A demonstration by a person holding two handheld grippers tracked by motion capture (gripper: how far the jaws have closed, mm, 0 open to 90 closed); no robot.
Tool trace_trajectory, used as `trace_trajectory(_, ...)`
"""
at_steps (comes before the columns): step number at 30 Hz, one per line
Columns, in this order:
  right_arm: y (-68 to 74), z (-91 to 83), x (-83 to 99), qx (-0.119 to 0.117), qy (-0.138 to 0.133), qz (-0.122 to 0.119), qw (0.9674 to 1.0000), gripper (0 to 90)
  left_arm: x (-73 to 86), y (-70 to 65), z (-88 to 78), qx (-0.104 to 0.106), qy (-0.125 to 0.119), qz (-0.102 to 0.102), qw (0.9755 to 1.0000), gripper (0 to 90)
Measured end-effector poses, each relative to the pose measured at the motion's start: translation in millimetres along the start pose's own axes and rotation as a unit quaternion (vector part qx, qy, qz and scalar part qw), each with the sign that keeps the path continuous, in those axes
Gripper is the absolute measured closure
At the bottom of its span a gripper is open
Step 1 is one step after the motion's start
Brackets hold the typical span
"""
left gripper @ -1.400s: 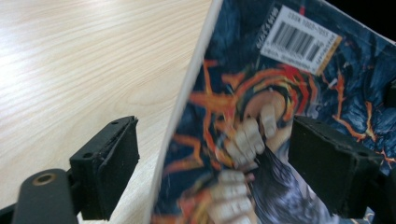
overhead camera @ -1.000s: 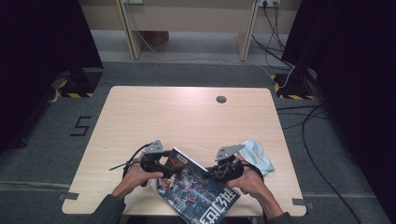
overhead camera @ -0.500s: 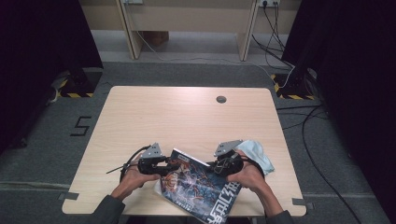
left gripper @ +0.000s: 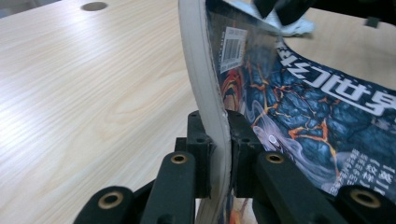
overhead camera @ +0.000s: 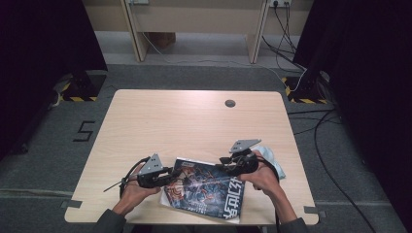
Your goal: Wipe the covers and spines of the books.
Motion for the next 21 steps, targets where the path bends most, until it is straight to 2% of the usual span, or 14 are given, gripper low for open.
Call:
trace_trajectory(1, -8.6, -6.6, -1.1, 0.021, -0.008, 0.019, 0.9996, 61.6, 0.0, 0.0, 0.0, 0.000, 0.000, 0.000, 1.0000, 81.9)
trace_trajectory(2, -15.6, -11.8, -0.6, 0.036, -0.011, 0.025, 0.9990, 61.9, -0.6, 6.0, -2.7, -0.025, -0.007, -0.001, 0.9997, 81.9)
trace_trajectory(3, -15.6, -11.8, -0.6, 0.036, -0.011, 0.025, 0.9990, 61.9, -0.6, 6.0, -2.7, -0.025, -0.007, -0.001, 0.9997, 82.0)
trace_trajectory(4, -20.3, -15.4, 0.6, 0.045, -0.010, 0.028, 0.9986, 61.4, -1.0, 9.8, -4.4, -0.036, -0.009, -0.002, 0.9993, 82.0)
trace_trajectory(5, -35.8, -24.5, 5.9, 0.073, -0.011, 0.045, 0.9962, 57.9, -1.5, 13.5, -6.2, -0.045, -0.014, -0.009, 0.9989, 82.2)
trace_trajectory(6, -41.2, -26.9, 8.5, 0.084, -0.010, 0.050, 0.9952, 56.3, -1.3, 14.5, -6.9, -0.048, -0.014, -0.011, 0.9987, 82.3)
trace_trajectory(11, -71.7, -41.3, 24.3, 0.147, -0.002, 0.092, 0.9849, 47.6, -0.9, 13.0, -9.8, -0.043, -0.012, -0.018, 0.9988, 82.4)
trace_trajectory(14, -85.8, -49.0, 34.3, 0.179, 0.004, 0.117, 0.9768, 41.9, 0.0, 8.9, -13.1, -0.046, -0.010, -0.020, 0.9987, 82.4)
trace_trajectory(16, -93.8, -53.3, 41.7, 0.201, 0.016, 0.127, 0.9712, 42.3, 0.4, 7.0, -14.8, -0.043, -0.011, -0.021, 0.9988, 82.4)
trace_trajectory(18, -99.4, -55.9, 48.1, 0.210, 0.026, 0.126, 0.9692, 43.7, 1.2, 5.1, -16.6, -0.043, -0.010, -0.022, 0.9988, 82.4)
trace_trajectory(21, -105.4, -59.7, 57.0, 0.230, 0.044, 0.122, 0.9645, 45.4, 1.7, 0.9, -19.5, -0.043, -0.009, -0.019, 0.9989, 82.3)
Point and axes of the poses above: each handheld gripper's, and its own axes: z roughly forward along the jaws, x roughly out of its underside, y roughly to its left, the point moved 9 cm from there along z, roughly forward along the jaws, and after that the axes turned 4 degrees about -y, right-handed, at the moved point
